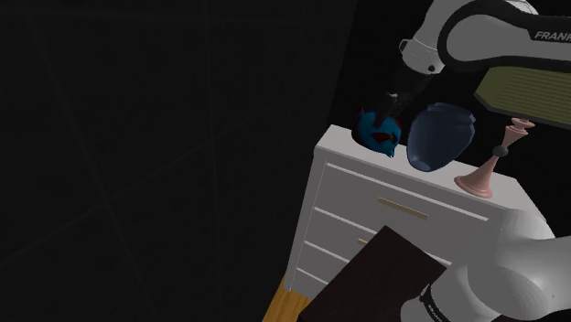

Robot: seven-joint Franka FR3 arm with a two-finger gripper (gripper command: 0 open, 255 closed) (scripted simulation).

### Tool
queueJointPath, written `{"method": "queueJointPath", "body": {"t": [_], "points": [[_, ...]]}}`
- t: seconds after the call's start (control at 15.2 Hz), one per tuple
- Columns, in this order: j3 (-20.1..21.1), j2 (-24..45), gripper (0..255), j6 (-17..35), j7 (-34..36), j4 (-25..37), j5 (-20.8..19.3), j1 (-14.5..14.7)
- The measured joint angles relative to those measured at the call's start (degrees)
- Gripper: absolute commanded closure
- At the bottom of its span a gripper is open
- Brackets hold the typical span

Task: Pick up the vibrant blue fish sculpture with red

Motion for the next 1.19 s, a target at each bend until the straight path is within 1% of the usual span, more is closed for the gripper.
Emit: {"method": "queueJointPath", "body": {"t": [0.4, 0.59, 0.79, 0.99, 1.06, 1.19], "points": [[-9.83, 3.46, 0, 8.94, -13.6, -1.67, -4.88, 0.01], [-14.86, 7.15, 0, 13.85, -20.2, -0.94, -6.21, 0.93], [-20.01, 11.19, 0, 17.81, -27.28, 1.22, -6.49, 2.5], [-25.89, 16.21, 0, 21.75, -35.09, 4.33, -5.38, 4.98], [-28.22, 18.49, 0, 23.17, -38.0, 5.86, -4.43, 6.25], [-30.0, 20.26, 0, 25.11, -40.39, 6.19, -3.74, 7.29]]}}
